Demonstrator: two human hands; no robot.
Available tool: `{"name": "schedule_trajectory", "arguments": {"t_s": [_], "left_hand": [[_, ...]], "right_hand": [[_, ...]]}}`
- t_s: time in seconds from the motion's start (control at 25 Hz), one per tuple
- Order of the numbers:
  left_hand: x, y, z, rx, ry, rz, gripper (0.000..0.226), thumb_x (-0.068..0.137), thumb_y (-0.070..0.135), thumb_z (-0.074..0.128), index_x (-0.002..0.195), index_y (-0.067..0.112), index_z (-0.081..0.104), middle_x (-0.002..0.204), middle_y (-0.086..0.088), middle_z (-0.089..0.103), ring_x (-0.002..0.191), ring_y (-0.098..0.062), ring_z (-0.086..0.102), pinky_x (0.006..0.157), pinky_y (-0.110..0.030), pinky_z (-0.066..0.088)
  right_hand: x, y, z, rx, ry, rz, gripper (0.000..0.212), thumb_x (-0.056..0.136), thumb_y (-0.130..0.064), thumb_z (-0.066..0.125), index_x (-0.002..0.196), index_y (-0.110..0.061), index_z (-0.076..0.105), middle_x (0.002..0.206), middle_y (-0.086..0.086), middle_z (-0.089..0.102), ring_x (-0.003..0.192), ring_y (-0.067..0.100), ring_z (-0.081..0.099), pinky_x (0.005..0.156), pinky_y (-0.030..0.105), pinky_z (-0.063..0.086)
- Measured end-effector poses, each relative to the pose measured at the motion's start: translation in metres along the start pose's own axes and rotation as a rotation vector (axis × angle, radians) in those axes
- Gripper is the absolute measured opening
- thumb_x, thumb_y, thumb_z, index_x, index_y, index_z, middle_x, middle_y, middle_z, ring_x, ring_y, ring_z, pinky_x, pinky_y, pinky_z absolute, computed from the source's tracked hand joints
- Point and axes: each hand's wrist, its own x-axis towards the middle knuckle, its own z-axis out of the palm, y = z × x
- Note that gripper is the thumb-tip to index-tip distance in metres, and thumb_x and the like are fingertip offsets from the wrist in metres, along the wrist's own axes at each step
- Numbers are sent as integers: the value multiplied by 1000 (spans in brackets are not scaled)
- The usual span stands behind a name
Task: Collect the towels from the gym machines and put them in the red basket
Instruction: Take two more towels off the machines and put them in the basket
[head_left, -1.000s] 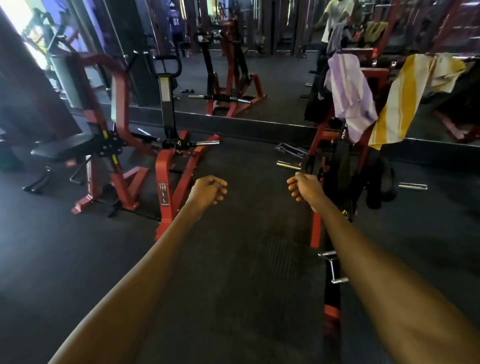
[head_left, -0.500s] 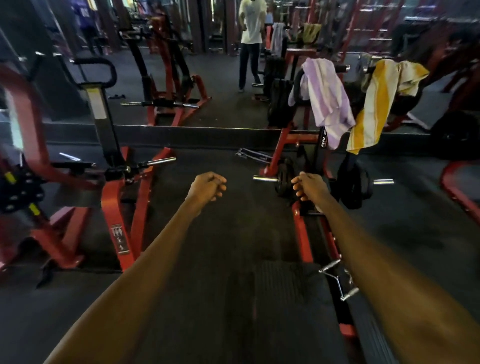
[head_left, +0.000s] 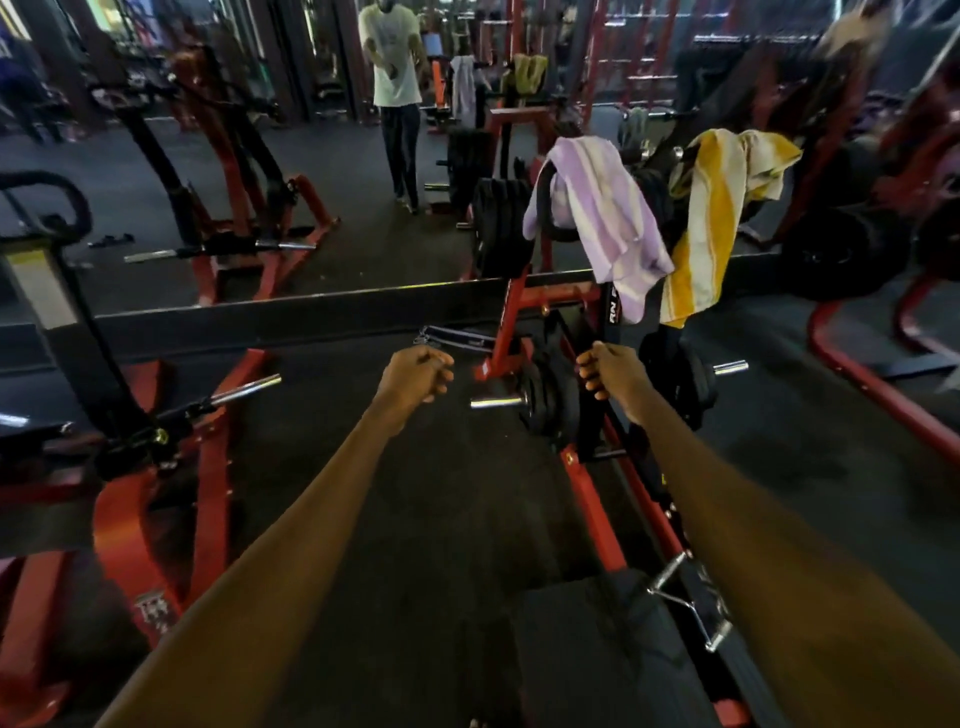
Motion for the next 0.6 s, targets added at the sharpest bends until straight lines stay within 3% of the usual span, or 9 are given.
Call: {"name": "schedule_trajectory", "arguments": {"t_s": [0.4,0.6], "left_hand": [[199,69,28,-34,-102,90,22,97,9,46,102,11,68,81,-4,69,62,-12,60,52,-19,46],[317,86,62,-36,-221,148,22,96,7,47,97,10,68,74,-2,68,52,-7,58,52,-21,45]], "right_hand": [[157,-69,-15,19,155,-27,38,104,-28,39,81,-12,64,61,0,60,44,13,49,40,21,36],[248,-83,-19,81,240,12,35,98,-22,39,73,-13,61,63,4,57,39,13,45,38,18,30]]}}
